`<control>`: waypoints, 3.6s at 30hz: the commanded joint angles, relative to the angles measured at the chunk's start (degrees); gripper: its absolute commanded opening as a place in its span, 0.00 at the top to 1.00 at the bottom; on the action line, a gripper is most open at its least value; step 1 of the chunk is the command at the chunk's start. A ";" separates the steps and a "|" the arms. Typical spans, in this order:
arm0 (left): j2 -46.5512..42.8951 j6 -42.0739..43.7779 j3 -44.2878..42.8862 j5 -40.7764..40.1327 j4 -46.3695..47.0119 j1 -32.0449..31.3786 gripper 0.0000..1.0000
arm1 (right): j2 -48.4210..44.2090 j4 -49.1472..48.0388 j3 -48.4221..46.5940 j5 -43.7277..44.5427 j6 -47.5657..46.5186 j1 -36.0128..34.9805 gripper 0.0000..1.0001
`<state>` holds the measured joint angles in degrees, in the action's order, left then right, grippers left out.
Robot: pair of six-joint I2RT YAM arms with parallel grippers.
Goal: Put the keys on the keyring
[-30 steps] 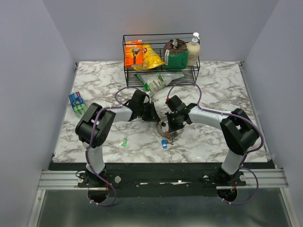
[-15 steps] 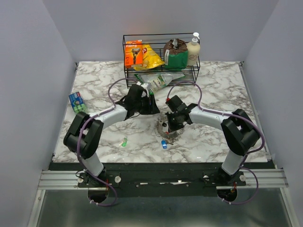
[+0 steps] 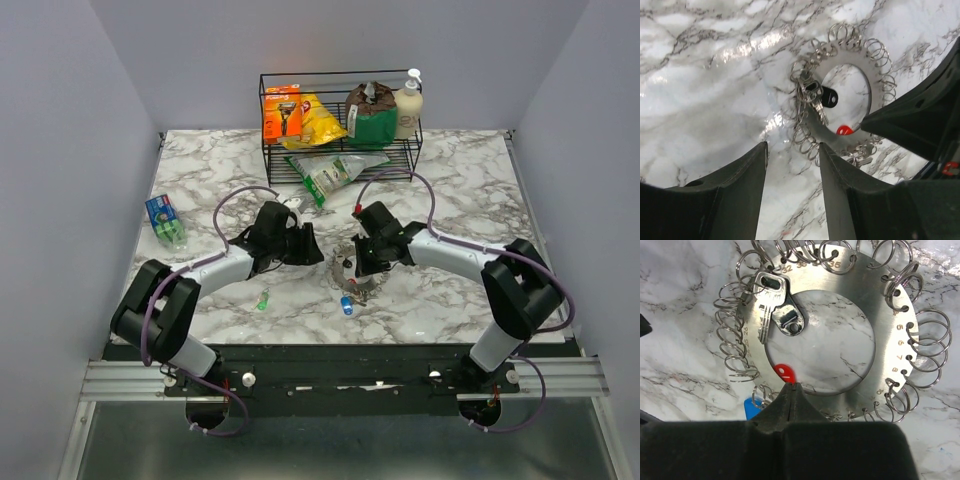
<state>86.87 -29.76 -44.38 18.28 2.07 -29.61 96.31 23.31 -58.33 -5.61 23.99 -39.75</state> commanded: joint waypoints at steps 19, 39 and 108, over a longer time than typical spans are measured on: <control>-2.14 1.11 6.50 7.03 12.26 -0.54 0.50 | -14.04 -21.02 12.62 -15.49 -1.22 -0.15 0.89; -6.28 3.22 12.12 10.54 18.14 -7.57 0.53 | -16.07 -26.56 17.45 -17.85 -1.32 4.59 0.66; 2.96 5.06 10.90 3.25 19.38 -12.67 0.57 | -15.81 -29.29 21.41 -22.17 0.97 10.48 0.64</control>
<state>91.20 -25.47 -32.93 22.94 20.95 -41.67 79.83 -4.69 -37.78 -26.48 24.62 -29.58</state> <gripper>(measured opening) 0.425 0.363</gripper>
